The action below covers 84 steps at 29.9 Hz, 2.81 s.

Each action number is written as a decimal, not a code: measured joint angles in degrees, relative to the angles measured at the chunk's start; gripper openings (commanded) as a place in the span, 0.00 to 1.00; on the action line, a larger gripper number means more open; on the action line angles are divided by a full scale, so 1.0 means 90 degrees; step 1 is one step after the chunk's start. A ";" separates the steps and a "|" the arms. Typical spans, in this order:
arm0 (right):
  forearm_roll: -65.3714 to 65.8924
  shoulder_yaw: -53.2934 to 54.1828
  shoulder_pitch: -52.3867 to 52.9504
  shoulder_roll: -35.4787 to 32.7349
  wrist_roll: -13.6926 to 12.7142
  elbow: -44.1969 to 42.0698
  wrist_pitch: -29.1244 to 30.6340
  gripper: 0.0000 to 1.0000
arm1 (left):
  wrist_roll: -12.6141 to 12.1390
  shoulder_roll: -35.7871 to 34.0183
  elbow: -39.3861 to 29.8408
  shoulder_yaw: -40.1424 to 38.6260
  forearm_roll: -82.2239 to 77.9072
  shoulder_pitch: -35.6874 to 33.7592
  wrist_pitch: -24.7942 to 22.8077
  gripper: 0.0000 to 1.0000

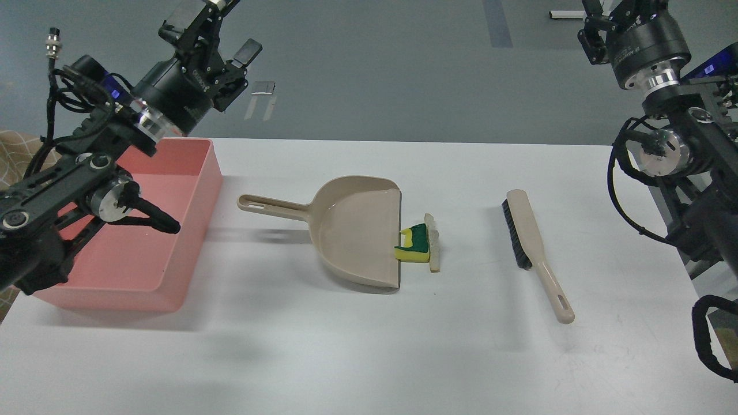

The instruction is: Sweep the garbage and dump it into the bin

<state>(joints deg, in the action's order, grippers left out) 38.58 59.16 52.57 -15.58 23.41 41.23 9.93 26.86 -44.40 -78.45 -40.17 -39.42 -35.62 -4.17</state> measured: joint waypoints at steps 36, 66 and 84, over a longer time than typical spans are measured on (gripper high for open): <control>0.0000 -0.0050 -0.0041 0.0053 0.0007 -0.0014 -0.0011 1.00 | -0.0611 0.1488 0.0361 -0.0045 -0.2724 0.3201 0.2326 0.98; 0.0001 -0.0035 -0.0041 -0.0015 0.0008 -0.0001 -0.0022 1.00 | -0.1049 0.2891 0.1841 -0.0047 -0.2529 0.2195 0.2690 0.43; 0.0014 -0.0701 -0.0098 -0.0622 -0.0099 0.0474 0.0020 1.00 | -0.1459 0.2882 0.1801 -0.0017 -0.2255 0.2064 0.2689 0.00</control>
<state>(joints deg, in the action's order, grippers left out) 38.70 52.85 51.69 -21.18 22.52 45.50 10.11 13.73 -18.47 -62.24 -40.33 -59.72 -17.04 20.03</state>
